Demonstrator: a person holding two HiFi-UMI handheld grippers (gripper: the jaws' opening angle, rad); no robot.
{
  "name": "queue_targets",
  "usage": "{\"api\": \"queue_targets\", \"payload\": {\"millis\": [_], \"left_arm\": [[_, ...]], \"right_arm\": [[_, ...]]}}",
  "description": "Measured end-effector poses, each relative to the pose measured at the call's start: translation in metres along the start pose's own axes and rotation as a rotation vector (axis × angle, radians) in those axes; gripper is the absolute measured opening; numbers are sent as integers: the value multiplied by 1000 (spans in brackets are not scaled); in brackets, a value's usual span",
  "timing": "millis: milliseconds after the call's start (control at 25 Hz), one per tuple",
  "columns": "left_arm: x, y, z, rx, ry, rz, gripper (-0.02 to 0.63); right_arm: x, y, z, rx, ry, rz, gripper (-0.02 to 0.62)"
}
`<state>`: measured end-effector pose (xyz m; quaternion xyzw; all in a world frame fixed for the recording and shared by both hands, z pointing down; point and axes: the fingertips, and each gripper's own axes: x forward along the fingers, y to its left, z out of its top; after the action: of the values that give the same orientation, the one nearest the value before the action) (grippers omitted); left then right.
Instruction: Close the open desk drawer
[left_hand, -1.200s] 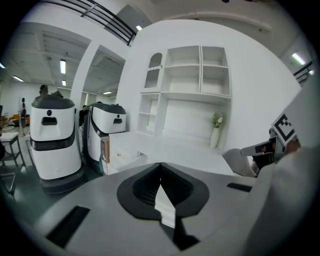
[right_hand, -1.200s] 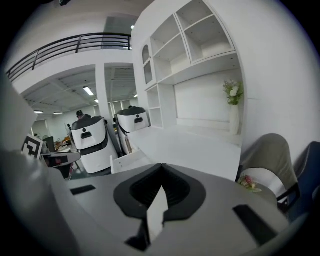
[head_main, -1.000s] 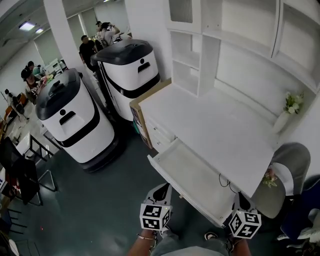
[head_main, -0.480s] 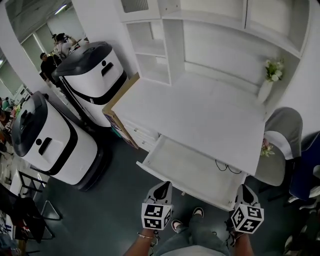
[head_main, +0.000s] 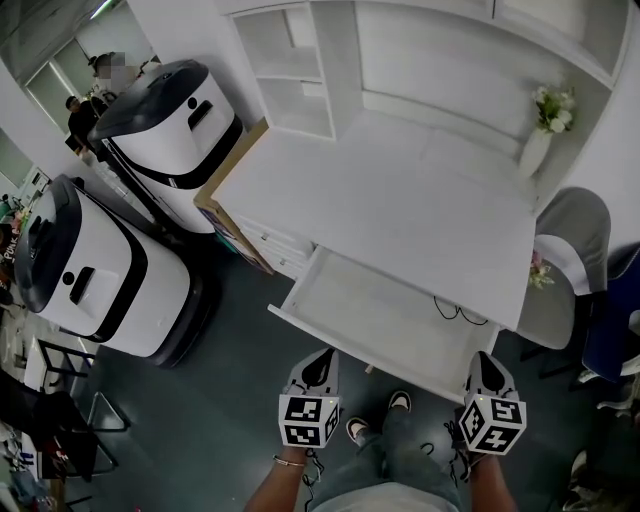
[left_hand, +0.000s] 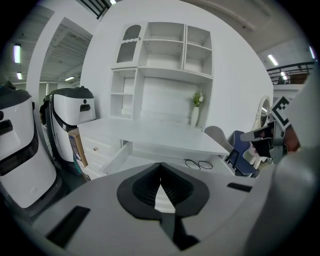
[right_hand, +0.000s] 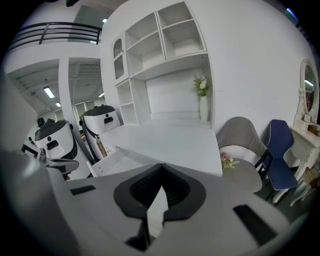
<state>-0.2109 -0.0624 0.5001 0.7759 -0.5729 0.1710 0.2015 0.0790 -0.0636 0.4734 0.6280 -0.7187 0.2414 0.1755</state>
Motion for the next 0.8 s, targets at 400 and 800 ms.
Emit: {"api": "queue_targets", "payload": {"millis": [400, 800], "left_arm": [[9, 6, -43, -28, 32, 2, 18], [21, 7, -75, 26, 73, -17, 18]], "right_arm": [[-4, 7, -45, -44, 79, -8, 6], [-5, 4, -77, -72, 134, -30, 6]]}}
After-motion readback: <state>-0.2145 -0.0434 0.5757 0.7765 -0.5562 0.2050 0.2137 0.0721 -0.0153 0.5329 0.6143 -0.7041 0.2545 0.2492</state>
